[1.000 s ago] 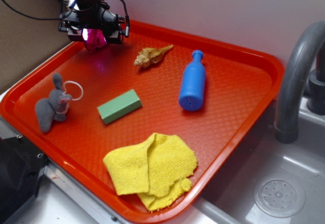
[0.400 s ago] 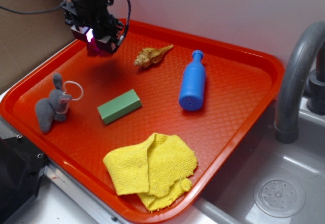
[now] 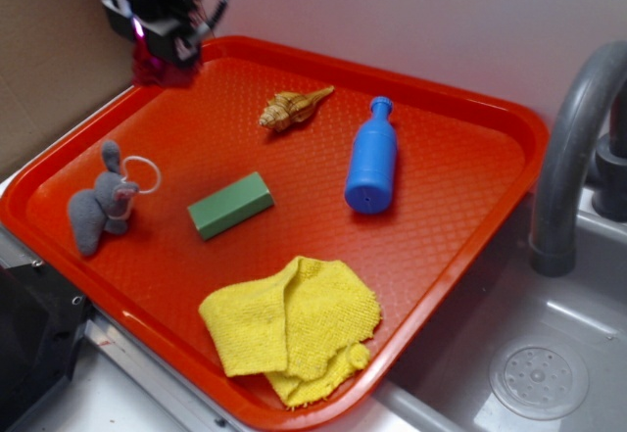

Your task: Grab the red paper.

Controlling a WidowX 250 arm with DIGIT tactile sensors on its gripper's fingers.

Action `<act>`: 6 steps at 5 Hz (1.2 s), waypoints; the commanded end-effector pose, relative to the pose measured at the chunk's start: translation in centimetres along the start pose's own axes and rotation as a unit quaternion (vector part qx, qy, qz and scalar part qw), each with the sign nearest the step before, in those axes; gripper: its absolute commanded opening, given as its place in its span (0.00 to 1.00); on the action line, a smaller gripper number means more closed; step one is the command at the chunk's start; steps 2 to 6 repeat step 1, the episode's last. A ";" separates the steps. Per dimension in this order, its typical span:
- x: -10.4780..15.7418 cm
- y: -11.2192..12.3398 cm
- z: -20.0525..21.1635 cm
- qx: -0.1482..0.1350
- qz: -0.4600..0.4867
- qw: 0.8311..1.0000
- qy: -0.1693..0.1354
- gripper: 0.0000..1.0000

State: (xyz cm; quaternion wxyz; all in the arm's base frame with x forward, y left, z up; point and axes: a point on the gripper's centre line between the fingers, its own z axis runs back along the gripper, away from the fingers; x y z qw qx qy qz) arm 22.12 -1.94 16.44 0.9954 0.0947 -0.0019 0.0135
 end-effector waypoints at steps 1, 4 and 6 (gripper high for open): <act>-1.2 3.7 6.8 -0.062 0.026 0.994 -0.089 0.00; -1.2 3.7 6.8 -0.062 0.026 0.994 -0.089 0.00; -1.2 3.7 6.8 -0.062 0.026 0.994 -0.089 0.00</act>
